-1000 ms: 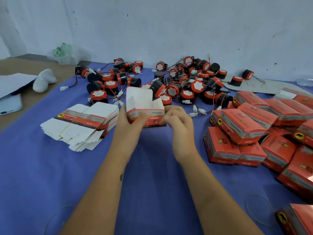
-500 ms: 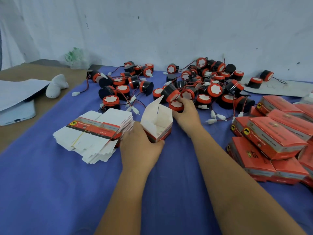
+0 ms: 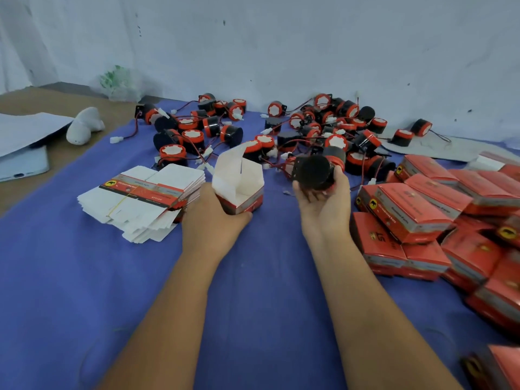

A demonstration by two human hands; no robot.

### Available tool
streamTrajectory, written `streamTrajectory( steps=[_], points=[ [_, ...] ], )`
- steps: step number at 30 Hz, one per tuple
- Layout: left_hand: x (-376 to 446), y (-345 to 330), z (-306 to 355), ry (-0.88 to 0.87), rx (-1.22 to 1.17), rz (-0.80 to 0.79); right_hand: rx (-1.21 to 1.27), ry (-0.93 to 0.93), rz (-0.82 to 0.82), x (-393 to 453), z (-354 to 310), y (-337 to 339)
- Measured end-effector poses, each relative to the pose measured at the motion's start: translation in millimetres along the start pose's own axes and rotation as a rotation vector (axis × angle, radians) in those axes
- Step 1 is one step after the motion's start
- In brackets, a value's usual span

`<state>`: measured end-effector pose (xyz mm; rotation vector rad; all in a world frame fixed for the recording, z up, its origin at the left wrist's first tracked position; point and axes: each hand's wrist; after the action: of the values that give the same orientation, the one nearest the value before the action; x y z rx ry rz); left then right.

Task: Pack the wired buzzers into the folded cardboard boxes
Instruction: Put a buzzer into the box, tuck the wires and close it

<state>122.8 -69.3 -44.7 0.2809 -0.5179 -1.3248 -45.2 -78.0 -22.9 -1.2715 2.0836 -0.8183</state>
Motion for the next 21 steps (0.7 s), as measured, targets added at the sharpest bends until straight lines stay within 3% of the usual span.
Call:
streamTrajectory(
  steps=[3, 6, 9, 12, 14, 17, 21],
  points=[
    [-4, 2, 0, 0.009, -0.057, -0.025, 0.263, -0.117, -0.065, -9, -6, 3],
    [-8, 3, 4, -0.01, -0.059, -0.058, 0.26, -0.066, -0.127, -18, -11, -1],
    [-11, 4, 11, -0.043, -0.015, -0.121, -0.108, 0.244, -0.106, -31, -11, -11],
    [-11, 3, 13, -0.085, 0.034, -0.19, -0.737, 0.788, -0.064, -52, 6, -2],
    [-11, 3, 12, -0.09, 0.071, -0.223, -1.106, 1.045, -0.13, -59, 20, 10],
    [-13, 4, 13, -0.075, 0.094, -0.267, -1.363, 1.081, -0.25, -58, 24, 14],
    [-11, 3, 11, -0.101, 0.146, -0.268, -1.501, 1.199, -0.31, -57, 26, 11]
  ],
)
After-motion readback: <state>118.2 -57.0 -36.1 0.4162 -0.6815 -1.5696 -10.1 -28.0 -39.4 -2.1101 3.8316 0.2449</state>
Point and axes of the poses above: each hand's wrist, its own x-axis towards the middle knuckle, its own y-axis out of the back of the hand, z = x × y, and after that the axes turned 6 degrees about -x, right-handed
